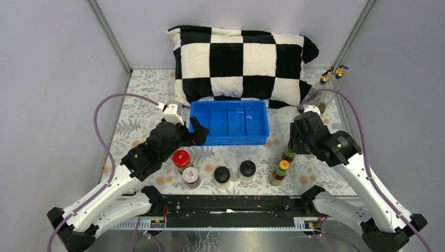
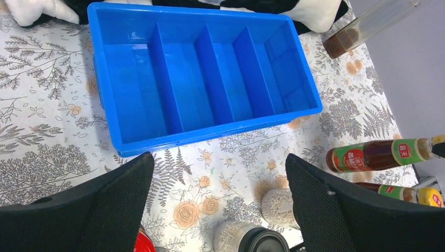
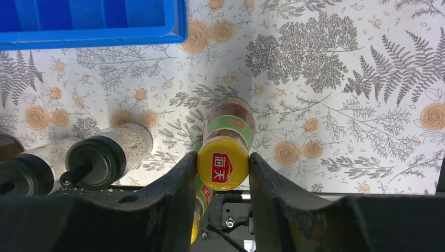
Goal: Organize the condiment bottles
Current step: Pick up the bottle from the center of the board, then place the bottle in the storage box.
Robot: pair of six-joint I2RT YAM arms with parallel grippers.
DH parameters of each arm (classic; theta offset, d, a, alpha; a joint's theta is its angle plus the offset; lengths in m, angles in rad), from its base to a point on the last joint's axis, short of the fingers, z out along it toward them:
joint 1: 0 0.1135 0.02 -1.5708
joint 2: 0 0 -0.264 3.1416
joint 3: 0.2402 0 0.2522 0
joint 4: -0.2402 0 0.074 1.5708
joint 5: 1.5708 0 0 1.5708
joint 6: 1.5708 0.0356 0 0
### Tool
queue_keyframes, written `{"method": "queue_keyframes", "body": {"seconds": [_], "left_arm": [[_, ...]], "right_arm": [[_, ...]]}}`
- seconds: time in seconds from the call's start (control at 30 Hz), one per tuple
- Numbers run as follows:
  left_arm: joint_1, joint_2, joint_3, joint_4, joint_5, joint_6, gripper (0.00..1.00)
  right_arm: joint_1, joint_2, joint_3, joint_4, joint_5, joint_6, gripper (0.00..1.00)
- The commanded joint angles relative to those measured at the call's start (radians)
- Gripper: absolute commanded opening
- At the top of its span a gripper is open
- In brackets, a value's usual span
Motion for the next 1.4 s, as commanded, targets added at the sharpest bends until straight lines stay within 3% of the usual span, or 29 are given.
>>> {"method": "queue_keyframes", "body": {"seconds": [0.0,0.67,0.97,1.37], "left_arm": [[0.006,-0.015,-0.006,-0.007,-0.003,-0.008,0.99],[0.006,-0.019,-0.006,-0.02,-0.019,-0.003,0.99],[0.006,-0.02,-0.006,-0.025,-0.02,-0.003,0.99],[0.006,-0.026,0.005,-0.038,-0.016,-0.002,0.99]], "right_arm": [[0.008,0.013,0.096,0.044,0.048,-0.026,0.32],[0.008,0.292,0.556,0.003,0.075,-0.129,0.31],[0.008,0.47,0.755,0.041,0.056,-0.183,0.31],[0.009,0.731,0.903,0.18,-0.043,-0.214,0.3]]}}
